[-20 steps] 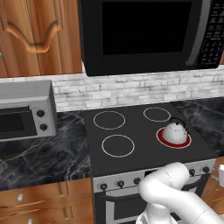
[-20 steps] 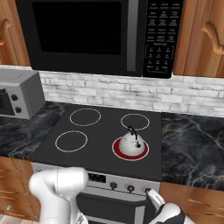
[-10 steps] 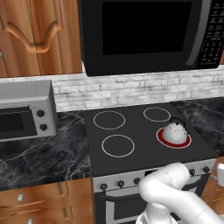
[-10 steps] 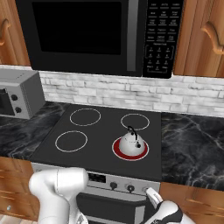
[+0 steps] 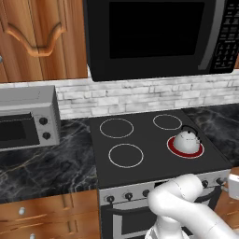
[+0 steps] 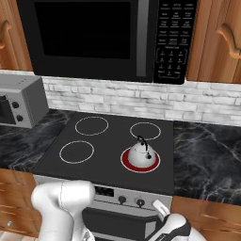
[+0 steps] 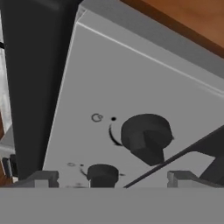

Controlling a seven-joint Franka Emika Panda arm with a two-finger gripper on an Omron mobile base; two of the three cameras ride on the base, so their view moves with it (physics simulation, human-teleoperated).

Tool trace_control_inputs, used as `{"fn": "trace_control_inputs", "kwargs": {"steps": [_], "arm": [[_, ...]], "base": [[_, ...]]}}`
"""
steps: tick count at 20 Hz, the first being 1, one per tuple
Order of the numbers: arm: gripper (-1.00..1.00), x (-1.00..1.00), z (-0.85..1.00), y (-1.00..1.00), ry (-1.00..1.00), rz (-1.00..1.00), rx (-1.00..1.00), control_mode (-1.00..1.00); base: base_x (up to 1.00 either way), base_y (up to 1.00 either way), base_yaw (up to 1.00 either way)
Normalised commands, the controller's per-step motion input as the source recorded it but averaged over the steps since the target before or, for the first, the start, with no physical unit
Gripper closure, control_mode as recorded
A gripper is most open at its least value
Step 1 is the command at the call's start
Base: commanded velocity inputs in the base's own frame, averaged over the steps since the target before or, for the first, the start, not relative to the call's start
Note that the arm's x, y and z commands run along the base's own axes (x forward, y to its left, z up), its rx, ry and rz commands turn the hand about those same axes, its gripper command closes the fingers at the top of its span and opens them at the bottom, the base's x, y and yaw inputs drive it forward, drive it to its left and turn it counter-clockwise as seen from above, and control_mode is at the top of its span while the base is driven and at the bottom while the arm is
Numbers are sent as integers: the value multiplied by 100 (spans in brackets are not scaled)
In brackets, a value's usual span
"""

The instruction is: Lower the heat of the kettle.

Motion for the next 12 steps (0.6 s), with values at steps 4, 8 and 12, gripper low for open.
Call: {"fn": "trace_control_inputs", "kwargs": {"steps": [4,8,12], "arm": [[-100,9,0,0,0,0,0,-100],[-100,8,0,-2,0,0,0,-100],[-100,5,0,-23,0,0,0,-100]], "base": [[0,0,0],[0,0,0],[0,0,0]]}}
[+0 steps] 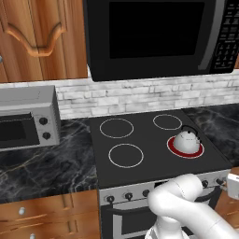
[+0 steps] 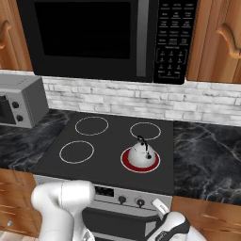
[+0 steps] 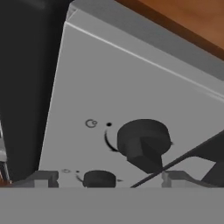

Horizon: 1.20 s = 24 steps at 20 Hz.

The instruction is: Lower the heat of the kettle.

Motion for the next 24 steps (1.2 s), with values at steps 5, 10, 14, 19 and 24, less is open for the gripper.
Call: {"fn": "trace_control_inputs", "kwargs": {"steps": [5,10,14,19,24], "arm": [[-100,7,0,-22,0,0,0,-100],[-100,10,0,-25,0,1,0,-100],[-100,12,1,-28,0,2,1,-100],[-100,7,8,-40,0,1,0,-100],[-100,8,8,-27,0,0,0,-100]], "base": [[0,0,0],[0,0,0],[0,0,0],[0,0,0],[0,0,0]]}}
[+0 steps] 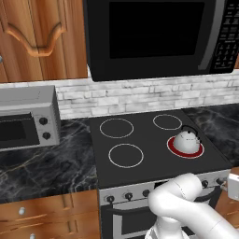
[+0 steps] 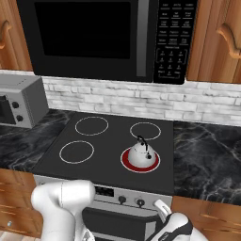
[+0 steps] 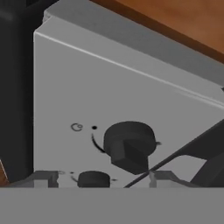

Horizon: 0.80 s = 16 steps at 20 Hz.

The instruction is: Lower the heat of the kettle.

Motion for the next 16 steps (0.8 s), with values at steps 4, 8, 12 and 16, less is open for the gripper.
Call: {"fn": "trace_control_inputs", "kwargs": {"steps": [4,8,12,16], "arm": [[-100,2,14,-31,0,0,0,-100],[-100,0,10,-29,0,0,0,-100],[-100,0,14,-28,0,0,0,-100],[-100,1,16,-26,0,0,0,-100]], "base": [[0,0,0],[0,0,0],[0,0,0],[0,0,0]]}}
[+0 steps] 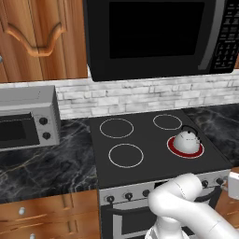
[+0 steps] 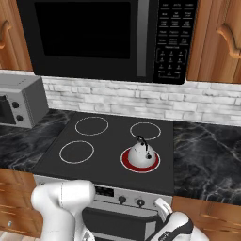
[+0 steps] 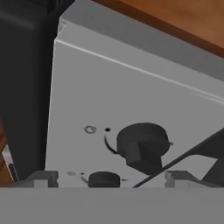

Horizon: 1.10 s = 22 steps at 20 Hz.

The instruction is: Lower the heat of the kettle.

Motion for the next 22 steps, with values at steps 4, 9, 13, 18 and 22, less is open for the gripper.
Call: {"fn": "trace_control_inputs", "kwargs": {"steps": [4,9,13,18,22], "arm": [[-100,15,18,-25,0,-2,0,-100],[-100,22,10,-25,1,-2,0,-100],[100,13,0,-12,0,-2,0,-100],[100,7,0,5,0,0,0,-100],[100,5,-3,28,0,0,0,-100]], "base": [[0,0,0],[0,0,0],[0,0,0],[0,0,0],[0,0,0]]}}
